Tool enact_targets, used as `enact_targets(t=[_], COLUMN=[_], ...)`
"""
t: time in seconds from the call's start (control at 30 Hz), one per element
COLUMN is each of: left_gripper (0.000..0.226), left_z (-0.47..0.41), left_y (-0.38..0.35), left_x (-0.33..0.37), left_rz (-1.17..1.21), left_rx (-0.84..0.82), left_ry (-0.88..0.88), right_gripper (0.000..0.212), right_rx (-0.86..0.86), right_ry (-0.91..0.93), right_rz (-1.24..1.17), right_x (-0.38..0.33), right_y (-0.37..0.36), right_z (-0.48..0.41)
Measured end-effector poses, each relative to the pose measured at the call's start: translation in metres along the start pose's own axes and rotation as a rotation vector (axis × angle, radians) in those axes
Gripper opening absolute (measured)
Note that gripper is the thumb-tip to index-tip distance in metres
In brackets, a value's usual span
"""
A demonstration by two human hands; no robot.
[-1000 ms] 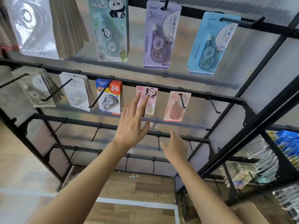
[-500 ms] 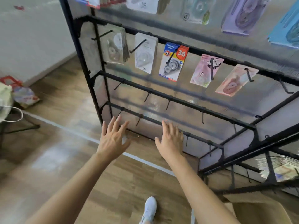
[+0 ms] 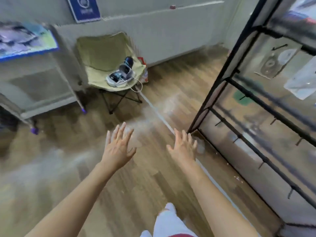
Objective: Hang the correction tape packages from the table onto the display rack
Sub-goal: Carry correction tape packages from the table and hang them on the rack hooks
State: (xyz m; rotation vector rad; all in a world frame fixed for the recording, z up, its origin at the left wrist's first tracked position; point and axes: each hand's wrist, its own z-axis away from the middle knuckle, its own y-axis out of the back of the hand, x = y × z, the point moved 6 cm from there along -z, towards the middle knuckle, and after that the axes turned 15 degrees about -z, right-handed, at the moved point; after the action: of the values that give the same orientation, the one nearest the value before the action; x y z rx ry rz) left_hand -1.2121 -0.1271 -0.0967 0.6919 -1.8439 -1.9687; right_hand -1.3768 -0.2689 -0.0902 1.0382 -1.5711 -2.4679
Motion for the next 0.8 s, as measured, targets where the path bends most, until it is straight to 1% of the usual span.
enact_targets(t=[0.13,0.37,0.47,0.6,0.8], left_gripper=[0.071,0.070,0.069,0.069,0.069], left_z=[0.016,0.007,-0.014,-0.041,-0.070], left_y=[-0.004,-0.014,-0.009,0.005,0.006], left_x=[-0.087,-0.234,-0.300,-0.381,-0.480], left_rz=[0.012,0.037,0.037,0.012,0.009], left_rx=[-0.012,-0.024,-0.009,0.034,0.019], left_ry=[0.189,0.454,0.546,0.668,0.771], right_gripper=[0.068,0.069,0.069,0.069,0.069], right_rx=[-0.118,-0.223,-0.265,-0.275,-0.316], right_ry=[0.147,0.384,0.466,0.572,0.703], right_rz=[0.060,0.140,0.146,0.143,0.146], right_x=[-0.089,-0.243,-0.312,-0.406,-0.518], right_y=[-0.042,-0.114,-0.139,-0.163,-0.203], right_z=[-0.023,-0.072,-0.103,-0.143,-0.180])
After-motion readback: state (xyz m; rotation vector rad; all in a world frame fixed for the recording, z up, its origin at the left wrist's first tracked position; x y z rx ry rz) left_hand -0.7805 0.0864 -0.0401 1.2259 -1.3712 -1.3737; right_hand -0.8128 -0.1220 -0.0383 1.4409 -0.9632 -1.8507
